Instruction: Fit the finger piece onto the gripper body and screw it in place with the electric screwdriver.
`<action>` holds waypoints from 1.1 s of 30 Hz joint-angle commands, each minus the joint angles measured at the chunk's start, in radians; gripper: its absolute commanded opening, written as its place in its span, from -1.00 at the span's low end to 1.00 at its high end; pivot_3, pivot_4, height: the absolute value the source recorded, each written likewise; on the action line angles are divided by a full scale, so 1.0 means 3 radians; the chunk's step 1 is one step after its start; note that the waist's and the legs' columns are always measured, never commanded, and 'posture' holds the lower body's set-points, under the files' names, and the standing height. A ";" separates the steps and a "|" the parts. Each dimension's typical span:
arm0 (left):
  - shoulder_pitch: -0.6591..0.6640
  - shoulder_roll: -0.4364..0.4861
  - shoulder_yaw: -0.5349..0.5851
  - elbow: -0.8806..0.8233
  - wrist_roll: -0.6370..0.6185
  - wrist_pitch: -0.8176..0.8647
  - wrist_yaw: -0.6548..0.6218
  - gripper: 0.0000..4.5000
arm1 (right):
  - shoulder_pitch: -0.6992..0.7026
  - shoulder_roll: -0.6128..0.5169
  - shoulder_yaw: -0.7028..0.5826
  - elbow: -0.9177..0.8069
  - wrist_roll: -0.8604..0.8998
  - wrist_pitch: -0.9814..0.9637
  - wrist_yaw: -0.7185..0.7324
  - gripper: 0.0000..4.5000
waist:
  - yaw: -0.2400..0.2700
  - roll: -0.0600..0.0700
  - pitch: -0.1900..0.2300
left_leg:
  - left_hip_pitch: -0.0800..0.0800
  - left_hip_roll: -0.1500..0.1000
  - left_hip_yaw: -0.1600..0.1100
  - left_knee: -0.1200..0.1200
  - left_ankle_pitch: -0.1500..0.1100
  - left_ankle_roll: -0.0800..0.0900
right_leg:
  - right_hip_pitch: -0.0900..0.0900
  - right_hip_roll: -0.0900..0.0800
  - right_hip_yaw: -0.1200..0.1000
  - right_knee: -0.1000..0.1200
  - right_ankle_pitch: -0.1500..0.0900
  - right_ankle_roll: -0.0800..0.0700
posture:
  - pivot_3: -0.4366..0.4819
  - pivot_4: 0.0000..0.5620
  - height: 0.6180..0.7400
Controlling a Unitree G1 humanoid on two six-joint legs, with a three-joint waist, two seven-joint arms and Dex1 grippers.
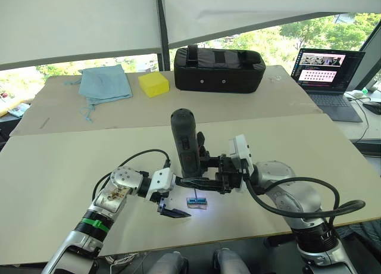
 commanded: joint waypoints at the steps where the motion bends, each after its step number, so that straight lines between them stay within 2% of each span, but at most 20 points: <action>1: -0.0028 -0.0012 -0.0004 -0.0041 -0.0018 -0.0031 0.0011 1.00 | -0.0061 0.0021 -0.0046 -0.0096 0.0036 -0.0126 0.0012 -0.15 | 0.0000 0.0000 0.0000 | 0.0000 0.0000 0.0000 0.0000 0.0000 0.0000 | 0.0000 0.0000 0.0000 0.0000 0.0000 0.0000 | -0.05 -0.47 1.00; 33: -0.0038 -0.0069 -0.0010 0.0037 0.0044 -0.0120 0.0045 1.00 | -0.0036 0.0061 -0.0040 -0.0142 0.0153 0.0106 -0.0183 -0.15 | 0.0002 0.0000 0.0000 | 0.0000 0.0000 0.0000 0.0000 0.0000 0.0000 | 0.0000 0.0000 0.0000 0.0000 0.0000 0.0000 | -0.05 -0.47 1.00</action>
